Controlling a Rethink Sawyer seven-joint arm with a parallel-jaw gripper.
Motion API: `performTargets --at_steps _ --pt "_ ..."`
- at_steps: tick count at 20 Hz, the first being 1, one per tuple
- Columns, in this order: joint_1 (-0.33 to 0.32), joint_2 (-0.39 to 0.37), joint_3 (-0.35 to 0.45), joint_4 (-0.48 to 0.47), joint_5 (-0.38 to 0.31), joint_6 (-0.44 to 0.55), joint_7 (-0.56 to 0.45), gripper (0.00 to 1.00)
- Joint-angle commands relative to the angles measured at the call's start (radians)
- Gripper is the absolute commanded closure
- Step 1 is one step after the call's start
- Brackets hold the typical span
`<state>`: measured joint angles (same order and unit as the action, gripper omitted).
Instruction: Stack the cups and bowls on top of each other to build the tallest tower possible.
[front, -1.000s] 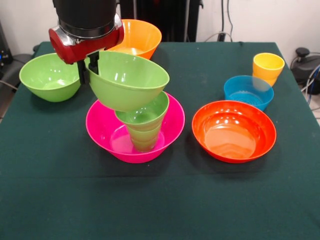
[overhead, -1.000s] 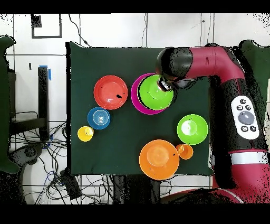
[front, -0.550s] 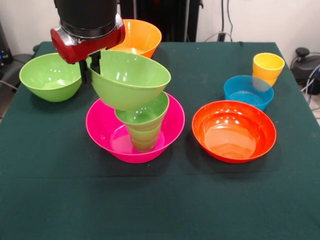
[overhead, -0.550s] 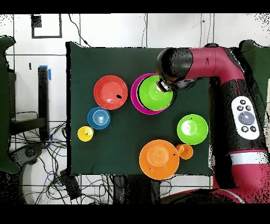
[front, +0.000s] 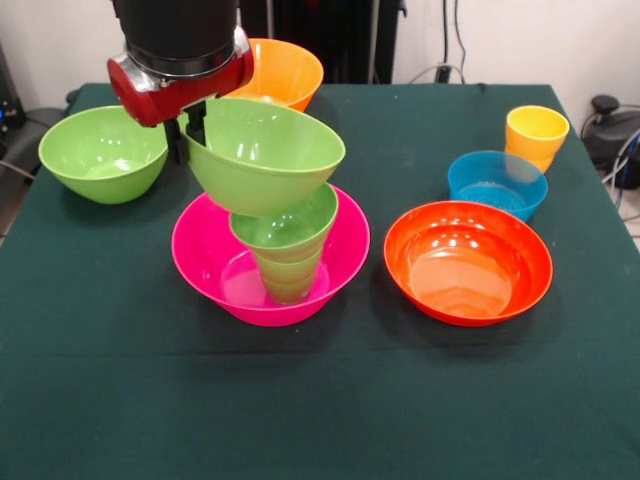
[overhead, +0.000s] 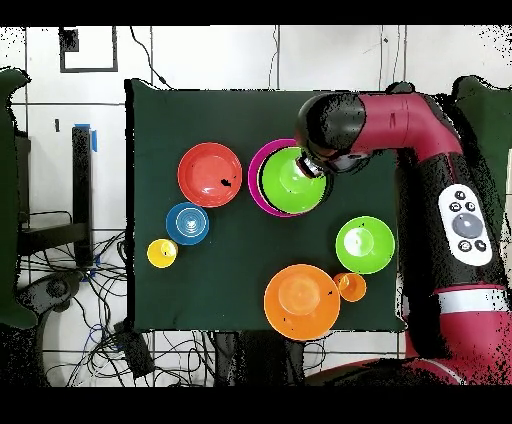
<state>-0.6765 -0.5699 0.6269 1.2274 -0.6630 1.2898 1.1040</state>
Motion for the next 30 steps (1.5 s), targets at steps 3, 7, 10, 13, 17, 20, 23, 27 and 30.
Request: performTargets --at_steps 3,7,10,13,17,20,23,27,30 --pt "-0.009 0.011 0.021 0.101 0.022 -0.029 -0.160 1.00" --pt "-0.009 0.013 0.026 0.102 0.030 -0.039 -0.162 1.00" --pt "-0.013 0.016 0.031 0.108 0.036 -0.056 -0.165 1.00" --pt "-0.018 0.022 0.036 0.107 0.039 -0.064 -0.172 1.00" --pt "-0.027 0.030 0.047 0.105 0.041 -0.085 -0.182 1.00" --pt "-0.024 0.031 0.049 0.095 0.036 -0.077 -0.183 1.00" --pt "-0.016 0.037 0.054 0.074 0.033 -0.062 -0.191 1.00" --pt "-0.010 0.047 0.059 0.059 0.034 -0.057 -0.189 1.00" --pt "-0.009 0.050 0.063 0.057 0.038 -0.061 -0.182 1.00"
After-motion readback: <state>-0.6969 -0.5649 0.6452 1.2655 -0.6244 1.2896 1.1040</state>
